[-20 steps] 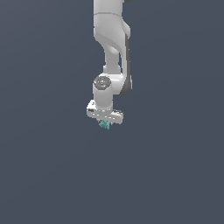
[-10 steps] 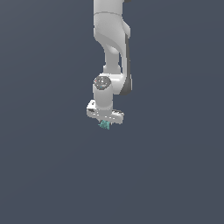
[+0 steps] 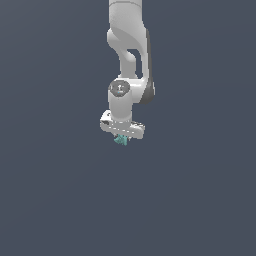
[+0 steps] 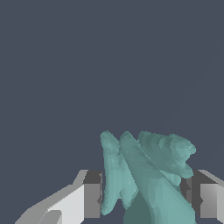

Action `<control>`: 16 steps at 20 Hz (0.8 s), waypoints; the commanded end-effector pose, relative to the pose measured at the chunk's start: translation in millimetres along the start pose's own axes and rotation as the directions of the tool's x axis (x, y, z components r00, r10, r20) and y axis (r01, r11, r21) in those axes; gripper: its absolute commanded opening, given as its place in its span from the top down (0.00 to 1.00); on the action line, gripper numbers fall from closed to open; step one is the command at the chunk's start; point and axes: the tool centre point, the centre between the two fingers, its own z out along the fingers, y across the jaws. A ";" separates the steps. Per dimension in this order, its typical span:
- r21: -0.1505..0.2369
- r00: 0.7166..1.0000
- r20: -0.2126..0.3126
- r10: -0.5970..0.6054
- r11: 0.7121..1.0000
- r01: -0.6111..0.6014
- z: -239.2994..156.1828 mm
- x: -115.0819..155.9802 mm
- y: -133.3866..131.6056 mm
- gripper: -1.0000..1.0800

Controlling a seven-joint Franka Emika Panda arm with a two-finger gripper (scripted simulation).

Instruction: Pick up the object and move it to a goal position.

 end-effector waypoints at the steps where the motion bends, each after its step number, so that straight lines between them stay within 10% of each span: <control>1: 0.000 1.000 -0.001 0.000 1.000 0.000 -16.1 1.6 -6.7 1.00; 16: -0.003 1.000 0.000 0.001 1.000 -0.001 -159.1 16.1 -65.6 1.00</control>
